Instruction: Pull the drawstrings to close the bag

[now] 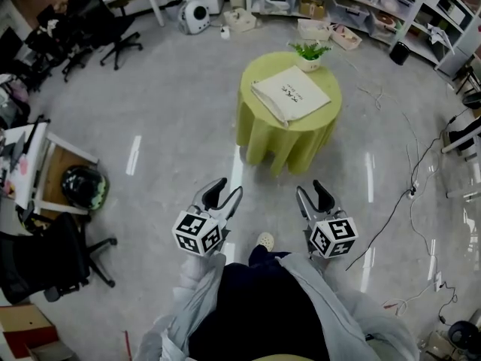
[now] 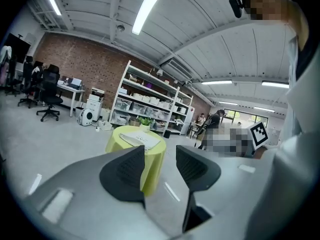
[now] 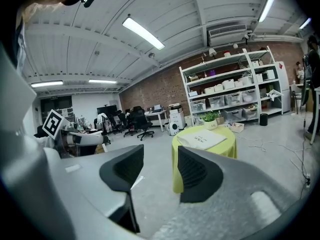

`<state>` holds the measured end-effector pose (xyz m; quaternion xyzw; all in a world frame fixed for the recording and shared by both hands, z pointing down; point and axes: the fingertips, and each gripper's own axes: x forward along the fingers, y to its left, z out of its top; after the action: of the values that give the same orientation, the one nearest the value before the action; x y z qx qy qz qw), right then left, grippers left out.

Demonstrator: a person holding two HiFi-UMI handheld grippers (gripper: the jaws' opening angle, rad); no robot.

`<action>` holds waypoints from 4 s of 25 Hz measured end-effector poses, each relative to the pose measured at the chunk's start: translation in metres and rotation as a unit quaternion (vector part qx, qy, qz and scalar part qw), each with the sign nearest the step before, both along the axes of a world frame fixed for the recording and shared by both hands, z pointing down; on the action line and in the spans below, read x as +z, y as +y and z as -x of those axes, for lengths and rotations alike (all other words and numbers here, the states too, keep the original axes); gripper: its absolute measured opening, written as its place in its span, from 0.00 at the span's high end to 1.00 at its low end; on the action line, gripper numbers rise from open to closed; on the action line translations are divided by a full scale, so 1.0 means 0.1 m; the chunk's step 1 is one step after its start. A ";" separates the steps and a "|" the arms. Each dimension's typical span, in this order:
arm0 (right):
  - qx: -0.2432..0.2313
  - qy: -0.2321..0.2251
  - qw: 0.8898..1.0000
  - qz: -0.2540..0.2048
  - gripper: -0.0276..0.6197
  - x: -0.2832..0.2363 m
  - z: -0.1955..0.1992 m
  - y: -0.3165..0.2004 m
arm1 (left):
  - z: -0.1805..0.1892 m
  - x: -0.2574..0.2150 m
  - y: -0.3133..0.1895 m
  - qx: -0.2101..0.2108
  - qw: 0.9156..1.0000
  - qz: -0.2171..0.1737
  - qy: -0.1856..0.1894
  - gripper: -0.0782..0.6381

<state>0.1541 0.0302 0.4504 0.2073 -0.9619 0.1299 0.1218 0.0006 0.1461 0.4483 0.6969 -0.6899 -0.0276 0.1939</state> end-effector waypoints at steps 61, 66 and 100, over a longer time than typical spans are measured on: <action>0.139 0.028 0.986 0.091 0.64 0.47 2.07 -2.66 | 2.49 0.47 -3.69 0.290 0.950 0.090 -0.068 0.62; 0.124 0.051 0.984 0.120 0.64 0.68 1.92 -2.61 | 2.38 0.66 -3.76 0.366 0.913 0.111 -0.140 0.62; -0.002 0.307 0.946 0.103 0.61 1.81 1.96 -2.00 | 2.52 2.11 -4.00 0.673 0.415 0.117 -0.601 0.60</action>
<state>-0.0420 -0.1695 0.6310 0.2213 -0.8595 0.1583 0.4327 -0.2515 -0.2541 0.6592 0.7477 0.0635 0.6181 -0.2342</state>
